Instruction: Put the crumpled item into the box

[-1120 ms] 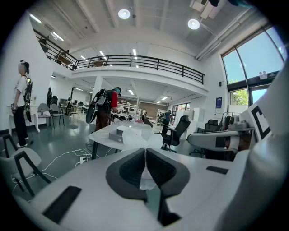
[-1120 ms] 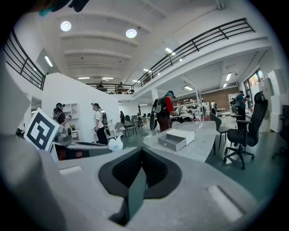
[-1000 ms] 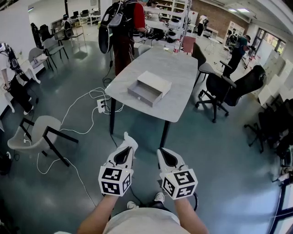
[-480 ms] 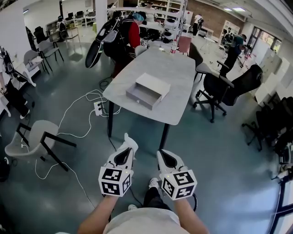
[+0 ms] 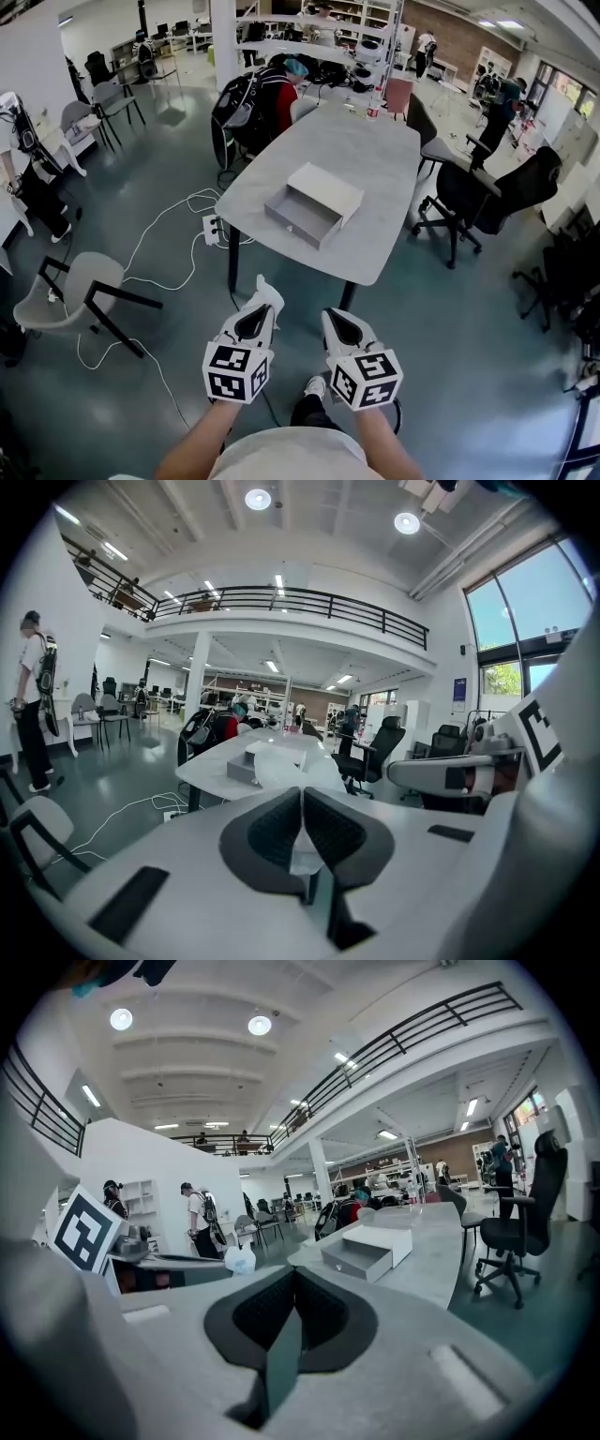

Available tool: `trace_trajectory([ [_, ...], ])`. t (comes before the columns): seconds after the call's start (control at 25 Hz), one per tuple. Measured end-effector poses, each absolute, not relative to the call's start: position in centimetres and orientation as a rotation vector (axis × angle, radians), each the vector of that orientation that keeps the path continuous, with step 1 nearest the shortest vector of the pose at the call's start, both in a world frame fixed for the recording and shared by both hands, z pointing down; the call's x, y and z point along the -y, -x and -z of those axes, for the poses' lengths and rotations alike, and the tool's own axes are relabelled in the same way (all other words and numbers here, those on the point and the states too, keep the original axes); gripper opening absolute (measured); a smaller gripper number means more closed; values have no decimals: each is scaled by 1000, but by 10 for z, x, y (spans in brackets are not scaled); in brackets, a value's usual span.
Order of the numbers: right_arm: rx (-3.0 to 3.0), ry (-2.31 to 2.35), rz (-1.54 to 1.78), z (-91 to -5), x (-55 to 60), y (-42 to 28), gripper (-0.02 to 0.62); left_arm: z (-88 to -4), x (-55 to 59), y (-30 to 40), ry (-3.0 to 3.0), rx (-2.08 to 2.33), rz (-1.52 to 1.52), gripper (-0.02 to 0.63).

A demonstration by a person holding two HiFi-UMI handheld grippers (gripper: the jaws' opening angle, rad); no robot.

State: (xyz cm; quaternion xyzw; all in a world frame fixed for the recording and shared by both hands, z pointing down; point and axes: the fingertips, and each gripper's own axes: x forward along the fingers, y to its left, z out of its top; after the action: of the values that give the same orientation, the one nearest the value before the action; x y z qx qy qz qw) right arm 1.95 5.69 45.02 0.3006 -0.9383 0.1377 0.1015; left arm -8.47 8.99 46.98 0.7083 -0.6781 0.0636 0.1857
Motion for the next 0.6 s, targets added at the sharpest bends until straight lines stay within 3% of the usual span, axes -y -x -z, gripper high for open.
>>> trace_trajectory([
  [0.6, 2791, -756, -469, -456, 70, -5, 5, -476, 34, 90, -1896, 1952, -224, 15],
])
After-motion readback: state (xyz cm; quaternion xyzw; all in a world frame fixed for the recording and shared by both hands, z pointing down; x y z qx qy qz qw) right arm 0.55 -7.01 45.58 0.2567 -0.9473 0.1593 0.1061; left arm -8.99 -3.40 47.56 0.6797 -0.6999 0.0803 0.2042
